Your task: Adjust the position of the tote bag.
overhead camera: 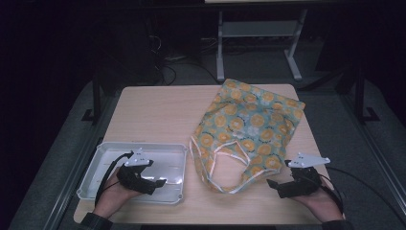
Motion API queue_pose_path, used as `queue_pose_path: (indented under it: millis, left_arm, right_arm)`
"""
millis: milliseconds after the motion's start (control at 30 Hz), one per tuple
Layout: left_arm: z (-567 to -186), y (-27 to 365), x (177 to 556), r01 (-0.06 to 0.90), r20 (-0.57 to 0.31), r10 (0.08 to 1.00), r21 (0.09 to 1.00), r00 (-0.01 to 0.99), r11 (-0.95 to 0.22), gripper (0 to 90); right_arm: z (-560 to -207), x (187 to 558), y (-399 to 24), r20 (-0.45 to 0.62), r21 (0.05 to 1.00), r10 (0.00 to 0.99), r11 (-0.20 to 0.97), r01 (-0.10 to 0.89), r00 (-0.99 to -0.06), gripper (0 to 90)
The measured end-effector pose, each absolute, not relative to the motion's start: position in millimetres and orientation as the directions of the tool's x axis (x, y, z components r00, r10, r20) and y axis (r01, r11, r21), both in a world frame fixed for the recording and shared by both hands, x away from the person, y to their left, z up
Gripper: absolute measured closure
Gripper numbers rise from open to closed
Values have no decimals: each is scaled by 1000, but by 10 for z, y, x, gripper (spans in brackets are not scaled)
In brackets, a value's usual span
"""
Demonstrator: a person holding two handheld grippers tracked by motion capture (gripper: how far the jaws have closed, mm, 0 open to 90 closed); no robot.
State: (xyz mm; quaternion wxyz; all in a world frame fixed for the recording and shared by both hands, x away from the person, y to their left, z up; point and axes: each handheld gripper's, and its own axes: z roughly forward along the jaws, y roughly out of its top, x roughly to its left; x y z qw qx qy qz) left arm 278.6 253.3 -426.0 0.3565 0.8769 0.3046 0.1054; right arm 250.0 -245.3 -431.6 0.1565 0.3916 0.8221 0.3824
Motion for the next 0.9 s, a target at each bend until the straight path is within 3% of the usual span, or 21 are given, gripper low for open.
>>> queue_pose_path:
  millis: [233,433,700,733,800,900]
  left_arm:
    - [-4254,2549,2793,460,-39,608,693,793,-555,123]
    - [-4259,2556,2806,462,-42,609,694,792,-552,124]
    - [-4265,2546,2810,463,-46,607,693,794,-553,124]
    - [-4266,2542,2811,464,-49,607,695,793,-550,125]
    - [-4266,2540,2812,462,-49,607,698,793,-547,125]
    - [-4265,2545,2814,458,-45,604,698,796,-551,125]
  right_arm:
    - [-4277,2500,-2433,50,743,761,404,534,-646,57]
    - [-4199,2557,-2392,67,732,755,408,546,-653,148]
    - [-4087,2710,-2346,97,729,761,385,566,-641,336]
    - [-4053,2755,-2324,97,732,760,384,563,-643,442]
    - [-4046,2774,-2312,99,732,759,383,564,-643,486]
    - [-4024,2897,-2242,102,717,751,399,571,-653,646]
